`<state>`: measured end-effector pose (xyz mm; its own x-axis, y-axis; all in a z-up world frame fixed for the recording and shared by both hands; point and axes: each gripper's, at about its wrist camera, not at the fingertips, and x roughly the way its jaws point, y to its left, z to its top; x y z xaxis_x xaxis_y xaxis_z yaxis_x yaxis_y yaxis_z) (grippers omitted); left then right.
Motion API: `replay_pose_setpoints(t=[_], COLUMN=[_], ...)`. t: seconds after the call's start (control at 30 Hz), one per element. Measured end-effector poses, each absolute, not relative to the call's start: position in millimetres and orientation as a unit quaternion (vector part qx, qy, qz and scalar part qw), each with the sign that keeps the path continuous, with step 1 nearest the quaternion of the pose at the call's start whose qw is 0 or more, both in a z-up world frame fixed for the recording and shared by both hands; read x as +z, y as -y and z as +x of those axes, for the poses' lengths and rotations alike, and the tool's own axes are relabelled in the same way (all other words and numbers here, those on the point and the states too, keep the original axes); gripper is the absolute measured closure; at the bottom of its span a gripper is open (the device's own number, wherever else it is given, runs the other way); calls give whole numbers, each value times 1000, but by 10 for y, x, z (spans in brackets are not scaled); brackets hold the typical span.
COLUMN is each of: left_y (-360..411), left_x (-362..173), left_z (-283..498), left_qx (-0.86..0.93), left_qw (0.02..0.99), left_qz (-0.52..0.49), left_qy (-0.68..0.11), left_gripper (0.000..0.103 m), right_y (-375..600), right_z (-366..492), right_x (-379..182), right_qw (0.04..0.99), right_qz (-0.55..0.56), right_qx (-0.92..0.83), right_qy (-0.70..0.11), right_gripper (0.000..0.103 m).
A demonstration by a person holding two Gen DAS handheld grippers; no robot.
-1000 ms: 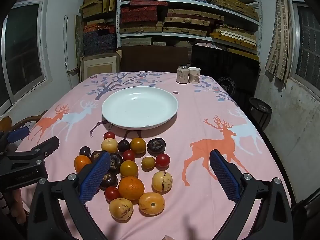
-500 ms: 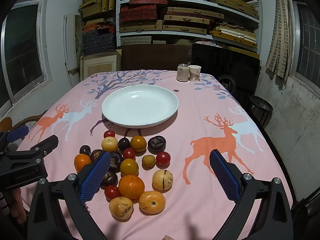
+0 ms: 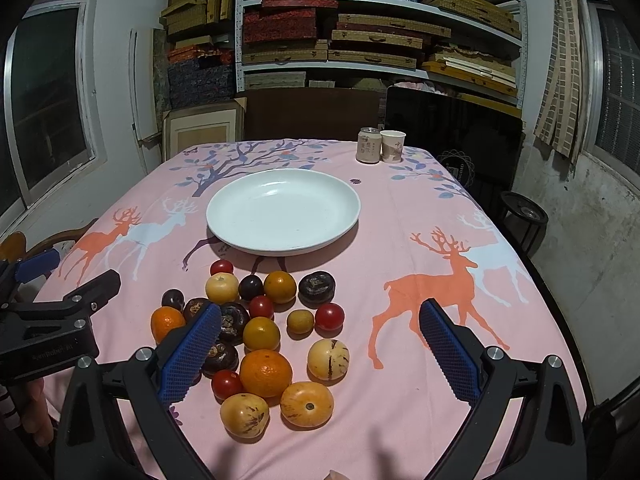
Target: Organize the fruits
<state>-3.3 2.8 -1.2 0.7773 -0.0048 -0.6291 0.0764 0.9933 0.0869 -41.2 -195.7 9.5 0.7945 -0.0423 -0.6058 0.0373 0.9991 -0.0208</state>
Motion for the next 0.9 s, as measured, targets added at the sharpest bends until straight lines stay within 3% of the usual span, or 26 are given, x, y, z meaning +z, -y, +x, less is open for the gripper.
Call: replay_pose_setpoints(t=[0.9], left_y=[-19], left_x=[-24], left_z=[-22], left_qx=[-21], left_qw=[940], left_qz=[51], left_qy=[-336], left_gripper=[4], right_y=[1933], right_z=[-386], right_x=[74], right_qw=[946], right_qz=[-7], right_qx=[-15], right_qy=[-323], right_gripper=[4])
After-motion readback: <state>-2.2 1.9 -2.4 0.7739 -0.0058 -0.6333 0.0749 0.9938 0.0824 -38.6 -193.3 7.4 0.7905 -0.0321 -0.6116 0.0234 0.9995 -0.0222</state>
